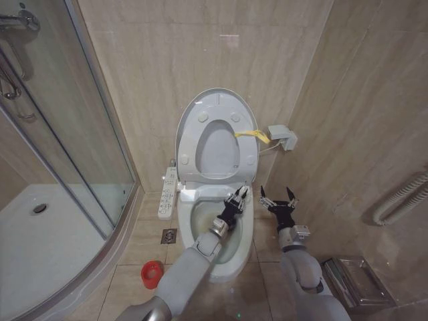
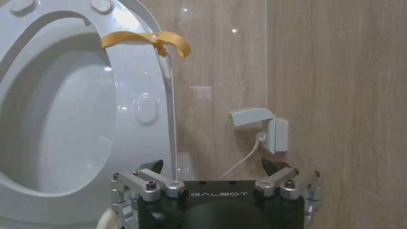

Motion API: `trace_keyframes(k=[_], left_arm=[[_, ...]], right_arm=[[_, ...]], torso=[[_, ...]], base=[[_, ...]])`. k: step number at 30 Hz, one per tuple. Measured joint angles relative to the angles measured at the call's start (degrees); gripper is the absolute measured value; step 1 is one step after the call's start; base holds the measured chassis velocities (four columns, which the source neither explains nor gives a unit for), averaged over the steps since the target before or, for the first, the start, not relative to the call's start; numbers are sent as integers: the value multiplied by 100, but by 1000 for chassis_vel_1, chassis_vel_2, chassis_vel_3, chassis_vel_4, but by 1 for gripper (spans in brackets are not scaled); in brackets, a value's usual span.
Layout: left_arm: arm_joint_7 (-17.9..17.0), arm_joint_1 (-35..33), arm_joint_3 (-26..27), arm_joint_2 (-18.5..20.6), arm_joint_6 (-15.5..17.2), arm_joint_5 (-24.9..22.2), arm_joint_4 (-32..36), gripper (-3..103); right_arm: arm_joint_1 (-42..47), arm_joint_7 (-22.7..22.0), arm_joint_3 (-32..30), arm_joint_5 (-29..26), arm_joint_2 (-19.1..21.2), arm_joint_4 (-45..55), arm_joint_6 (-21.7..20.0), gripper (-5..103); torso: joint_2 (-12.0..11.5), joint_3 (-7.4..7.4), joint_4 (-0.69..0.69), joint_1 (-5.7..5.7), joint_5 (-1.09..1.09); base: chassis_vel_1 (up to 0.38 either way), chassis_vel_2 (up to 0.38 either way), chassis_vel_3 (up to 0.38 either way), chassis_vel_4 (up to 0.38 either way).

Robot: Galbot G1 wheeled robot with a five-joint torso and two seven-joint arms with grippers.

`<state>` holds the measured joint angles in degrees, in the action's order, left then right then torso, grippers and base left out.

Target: Open the toilet lid, clean the toilet bowl with a toilet brush, close the toilet lid, and flush.

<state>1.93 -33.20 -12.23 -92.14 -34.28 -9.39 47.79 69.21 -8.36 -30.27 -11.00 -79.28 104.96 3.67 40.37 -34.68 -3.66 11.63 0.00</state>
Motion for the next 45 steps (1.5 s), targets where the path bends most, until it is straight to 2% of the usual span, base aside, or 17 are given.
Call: trace_keyframes(k=[2,4,12,20,29,33,37,45], left_arm=[[9,58,39,3,-50,24,-324,21],[10,66,33,4,-53,34,-342,21],[-22,65,-148,-2,70,-59,216,21],[-2,105,-80,3,-76,83,-416,21],[-103,-43,-349,-1,108,-98,431,21],[-84,-52,-348,-1,57,-49,187,21],[-162,73,-22,5,-110,272,-353,21],[-150,71,-116,0,-49,202,75,21]], right_arm=[[0,0,0,0,0,0,0,100],[0,0,0,0,0,0,0,100],[0,0,0,0,0,0,0,100],[0,0,0,0,0,0,0,100],[0,0,0,0,0,0,0,100],[0,0,0,0,0,0,0,100],[0,0,-1,0,0,0,0,100],[0,0,0,0,0,0,0,100]], torso=[[0,0,2,0,0],[0,-1,3,0,2],[0,0,-3,0,-1],[0,-1,2,0,1],[0,0,-3,0,0],[0,0,-1,0,-1],[-1,-2,5,1,2],[0,-1,-3,0,-1]], base=[[0,0,0,0],[0,0,0,0],[0,0,0,0],[0,0,0,0],[0,0,0,0],[0,0,0,0],[0,0,0,0],[0,0,0,0]])
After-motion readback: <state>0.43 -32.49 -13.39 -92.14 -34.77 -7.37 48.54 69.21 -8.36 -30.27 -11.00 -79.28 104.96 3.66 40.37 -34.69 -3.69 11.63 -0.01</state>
